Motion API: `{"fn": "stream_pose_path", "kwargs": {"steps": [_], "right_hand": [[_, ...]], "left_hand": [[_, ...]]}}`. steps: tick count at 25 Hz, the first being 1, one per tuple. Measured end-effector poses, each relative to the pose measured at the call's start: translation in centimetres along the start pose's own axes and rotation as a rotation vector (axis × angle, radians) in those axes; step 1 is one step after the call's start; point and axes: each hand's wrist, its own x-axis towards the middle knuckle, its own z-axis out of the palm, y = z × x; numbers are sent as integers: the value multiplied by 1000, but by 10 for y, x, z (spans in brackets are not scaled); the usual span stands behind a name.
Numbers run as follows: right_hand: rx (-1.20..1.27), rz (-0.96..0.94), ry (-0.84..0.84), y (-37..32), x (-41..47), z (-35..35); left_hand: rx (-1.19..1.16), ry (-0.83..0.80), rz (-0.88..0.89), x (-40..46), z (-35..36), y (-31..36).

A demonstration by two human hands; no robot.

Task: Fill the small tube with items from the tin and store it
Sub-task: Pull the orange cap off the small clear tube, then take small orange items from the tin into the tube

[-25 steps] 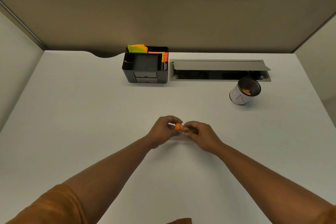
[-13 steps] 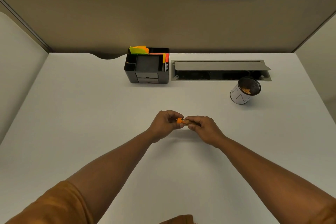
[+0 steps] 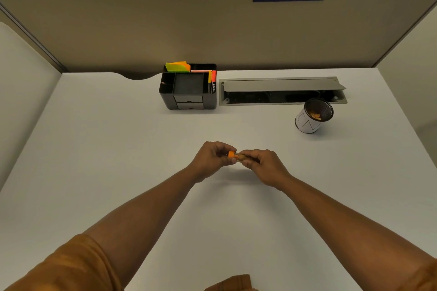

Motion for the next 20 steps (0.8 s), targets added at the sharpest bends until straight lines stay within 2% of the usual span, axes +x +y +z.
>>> {"fn": "stream_pose_path", "kwargs": {"steps": [5,11,14,18,20], "right_hand": [[29,27,76,-3,-3,1],[101,53,47,1,-11,2],[231,91,64,1,-13,1],[486,191,52,1,-14,-2],[621,234,56,3,-15,-4]], "left_hand": [[-15,66,3,-3,4,1],[19,-19,17,-2,-3,5],[-206,-34,-46,-2,-3,7],[-752,-20,-248,4,5,5],[-773,53,-307,9,14,1]]}}
